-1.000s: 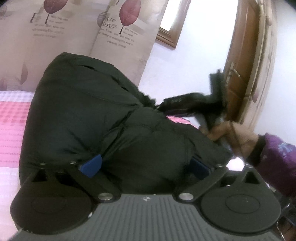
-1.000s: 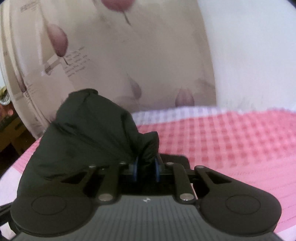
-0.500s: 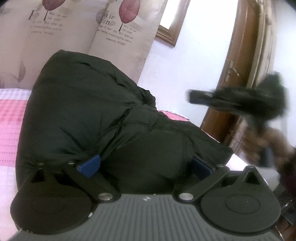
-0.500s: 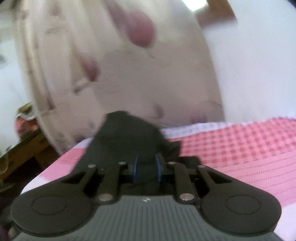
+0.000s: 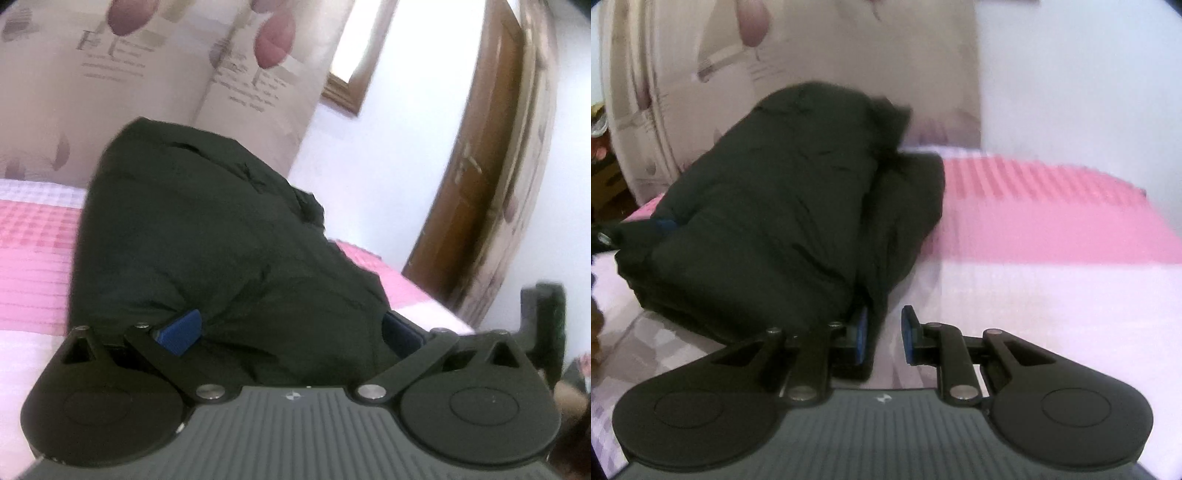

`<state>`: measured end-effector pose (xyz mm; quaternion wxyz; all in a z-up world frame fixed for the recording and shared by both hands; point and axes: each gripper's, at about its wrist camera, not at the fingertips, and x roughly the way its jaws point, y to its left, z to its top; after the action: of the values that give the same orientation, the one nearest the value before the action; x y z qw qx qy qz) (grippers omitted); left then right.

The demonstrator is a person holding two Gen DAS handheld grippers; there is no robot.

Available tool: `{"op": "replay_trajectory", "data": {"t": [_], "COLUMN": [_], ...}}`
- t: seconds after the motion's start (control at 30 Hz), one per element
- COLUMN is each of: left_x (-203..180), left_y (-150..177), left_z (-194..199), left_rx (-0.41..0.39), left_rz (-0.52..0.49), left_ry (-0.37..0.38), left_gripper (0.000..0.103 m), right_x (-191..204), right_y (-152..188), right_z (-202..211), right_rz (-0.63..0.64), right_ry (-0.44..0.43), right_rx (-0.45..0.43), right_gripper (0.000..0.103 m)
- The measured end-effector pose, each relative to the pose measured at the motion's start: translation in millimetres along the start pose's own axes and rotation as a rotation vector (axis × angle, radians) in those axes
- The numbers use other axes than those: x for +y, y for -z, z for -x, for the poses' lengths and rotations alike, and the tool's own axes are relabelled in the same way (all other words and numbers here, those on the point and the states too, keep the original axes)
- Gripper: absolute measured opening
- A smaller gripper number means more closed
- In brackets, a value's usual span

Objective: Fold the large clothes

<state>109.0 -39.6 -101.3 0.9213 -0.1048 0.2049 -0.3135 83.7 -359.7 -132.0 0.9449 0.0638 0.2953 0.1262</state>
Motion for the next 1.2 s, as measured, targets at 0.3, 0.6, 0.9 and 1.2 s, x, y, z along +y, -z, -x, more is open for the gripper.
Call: {"op": "replay_trajectory", "data": {"t": [0.3, 0.6, 0.9, 1.2], "left_x": [1.0, -1.6, 4.5, 9.4], "left_y": [-6.4, -0.1, 11.2, 11.1], "left_z": [16.1, 2.0, -11.8, -20.6], "left_rx": [-0.040, 0.018, 0.071, 0.109], "left_rz": [-0.003, -0.089, -0.127, -0.136], "left_ry": [-0.051, -0.090, -0.123, -0.118], "left_gripper": [0.102, 0.103, 0.103, 0.103], "right_x": [1.2, 32.0, 12.2, -1.0], "right_y": [-26.0, -10.0, -7.3, -7.9], "right_z": [67.5, 8.2, -18.1, -34.9], "right_rz": [-0.058, 0.162, 0.078, 0.020], "right_ry": [-0.054, 0.034, 0.025, 0.033], "right_rx": [-0.260, -0.083, -0.027, 0.011], "right_gripper": [0.021, 0.021, 0.055, 0.081]}}
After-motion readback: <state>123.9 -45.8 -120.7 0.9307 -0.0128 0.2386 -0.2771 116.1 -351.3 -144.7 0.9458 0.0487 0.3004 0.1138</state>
